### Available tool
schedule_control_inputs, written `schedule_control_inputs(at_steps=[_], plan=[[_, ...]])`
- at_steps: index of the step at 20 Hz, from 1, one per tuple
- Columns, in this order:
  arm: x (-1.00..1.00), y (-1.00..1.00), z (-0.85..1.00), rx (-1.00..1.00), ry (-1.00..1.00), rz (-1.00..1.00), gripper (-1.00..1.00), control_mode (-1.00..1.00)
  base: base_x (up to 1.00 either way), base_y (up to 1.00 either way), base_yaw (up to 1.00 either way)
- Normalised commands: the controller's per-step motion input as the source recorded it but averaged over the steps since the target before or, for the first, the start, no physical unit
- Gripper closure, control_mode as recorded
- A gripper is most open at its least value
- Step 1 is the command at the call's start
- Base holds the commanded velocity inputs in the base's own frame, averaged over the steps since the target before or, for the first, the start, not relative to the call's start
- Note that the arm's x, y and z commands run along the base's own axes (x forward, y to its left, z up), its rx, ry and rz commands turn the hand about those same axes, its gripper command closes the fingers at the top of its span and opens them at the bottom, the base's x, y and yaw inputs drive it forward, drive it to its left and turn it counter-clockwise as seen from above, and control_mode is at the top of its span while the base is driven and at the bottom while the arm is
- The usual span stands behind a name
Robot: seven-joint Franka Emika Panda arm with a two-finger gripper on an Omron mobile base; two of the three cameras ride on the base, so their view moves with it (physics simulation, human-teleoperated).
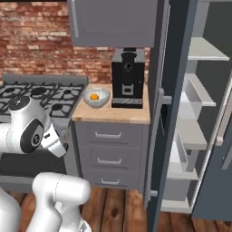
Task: Take the lemon wedge, orange, and lemon from the freezer and place them in the bowl on the counter.
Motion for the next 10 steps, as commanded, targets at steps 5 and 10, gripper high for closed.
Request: schedule_control_inputs(at_steps=[5, 10], plan=[[0.00, 0.00, 0.00, 0.00, 0.00, 0.00, -1.00, 1.00, -0.56, 0.00, -0.05], [0.00, 0.00, 0.00, 0.00, 0.00, 0.00, -1.00, 1.00, -0.50, 0.00, -0.04]])
